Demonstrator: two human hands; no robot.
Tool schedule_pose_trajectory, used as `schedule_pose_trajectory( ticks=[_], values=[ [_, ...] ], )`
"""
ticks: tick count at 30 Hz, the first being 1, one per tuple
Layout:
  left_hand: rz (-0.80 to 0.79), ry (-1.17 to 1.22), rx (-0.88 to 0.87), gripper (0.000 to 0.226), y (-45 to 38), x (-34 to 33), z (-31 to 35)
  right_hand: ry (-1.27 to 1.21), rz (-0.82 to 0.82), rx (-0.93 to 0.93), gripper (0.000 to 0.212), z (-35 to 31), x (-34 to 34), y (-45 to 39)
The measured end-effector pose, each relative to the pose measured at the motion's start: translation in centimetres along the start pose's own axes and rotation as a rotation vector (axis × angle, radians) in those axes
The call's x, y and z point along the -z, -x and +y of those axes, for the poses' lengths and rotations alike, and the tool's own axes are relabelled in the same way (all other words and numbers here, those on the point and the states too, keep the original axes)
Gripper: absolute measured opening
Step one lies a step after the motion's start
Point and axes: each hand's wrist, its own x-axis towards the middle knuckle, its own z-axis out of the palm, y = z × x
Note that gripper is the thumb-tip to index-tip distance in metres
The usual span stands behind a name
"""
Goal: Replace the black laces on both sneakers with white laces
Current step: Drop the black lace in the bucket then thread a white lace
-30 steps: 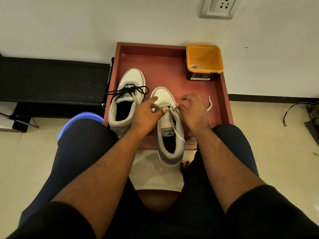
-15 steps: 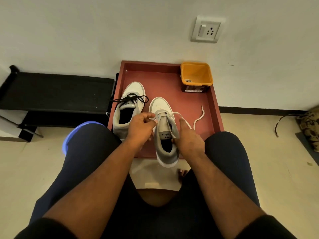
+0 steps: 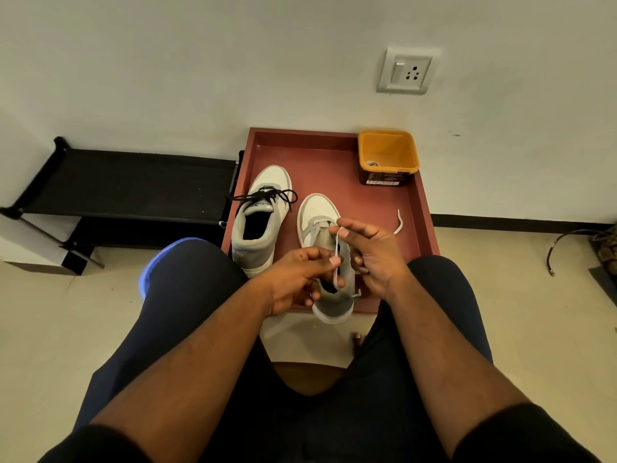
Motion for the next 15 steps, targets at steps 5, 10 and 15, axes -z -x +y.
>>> schedule_pose_trajectory(
  ticks=[5,10,15],
  values=[
    [0.150,-0.108,-0.083,0.020,0.7,2.4,0.0,0.270,0.380,0.173,0.010,-0.3,1.6,-1.2],
    [0.287,-0.182,-0.150,0.023,0.8,3.2,0.3,0.832,-0.020,0.436,0.028,0.9,1.2,-1.5],
    [0.308,-0.234,-0.189,0.022,0.6,3.3,0.4,0.955,0.003,0.520,0.014,2.1,0.2,-2.2]
  ],
)
